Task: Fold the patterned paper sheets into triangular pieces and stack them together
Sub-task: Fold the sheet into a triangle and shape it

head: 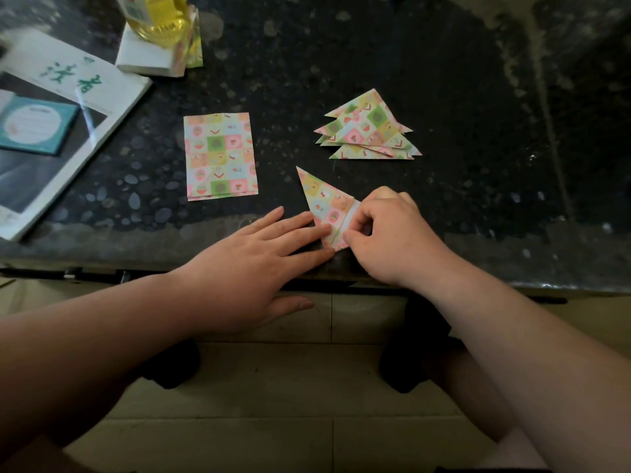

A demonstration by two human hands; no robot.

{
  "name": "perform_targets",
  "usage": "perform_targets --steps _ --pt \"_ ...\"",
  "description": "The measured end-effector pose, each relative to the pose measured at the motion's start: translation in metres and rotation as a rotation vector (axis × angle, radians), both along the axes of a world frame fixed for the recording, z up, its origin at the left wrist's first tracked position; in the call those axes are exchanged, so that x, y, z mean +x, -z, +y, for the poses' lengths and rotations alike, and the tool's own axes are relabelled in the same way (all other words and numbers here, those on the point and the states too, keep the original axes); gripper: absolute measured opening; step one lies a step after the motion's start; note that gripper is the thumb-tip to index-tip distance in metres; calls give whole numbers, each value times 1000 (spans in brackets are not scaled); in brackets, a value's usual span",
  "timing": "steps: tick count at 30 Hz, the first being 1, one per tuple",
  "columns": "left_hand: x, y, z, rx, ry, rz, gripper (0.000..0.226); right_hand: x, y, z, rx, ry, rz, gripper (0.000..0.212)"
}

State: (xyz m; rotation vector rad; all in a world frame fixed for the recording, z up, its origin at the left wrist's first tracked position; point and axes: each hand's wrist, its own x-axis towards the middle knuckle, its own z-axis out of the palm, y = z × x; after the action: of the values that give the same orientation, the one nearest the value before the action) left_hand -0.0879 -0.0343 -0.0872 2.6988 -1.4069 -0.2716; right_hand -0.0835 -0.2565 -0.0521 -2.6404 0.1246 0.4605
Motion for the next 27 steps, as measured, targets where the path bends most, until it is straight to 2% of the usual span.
perform_targets --steps 27 --pt "0 1 0 18 -3 -11 71 0 0 1 10 9 -5 22"
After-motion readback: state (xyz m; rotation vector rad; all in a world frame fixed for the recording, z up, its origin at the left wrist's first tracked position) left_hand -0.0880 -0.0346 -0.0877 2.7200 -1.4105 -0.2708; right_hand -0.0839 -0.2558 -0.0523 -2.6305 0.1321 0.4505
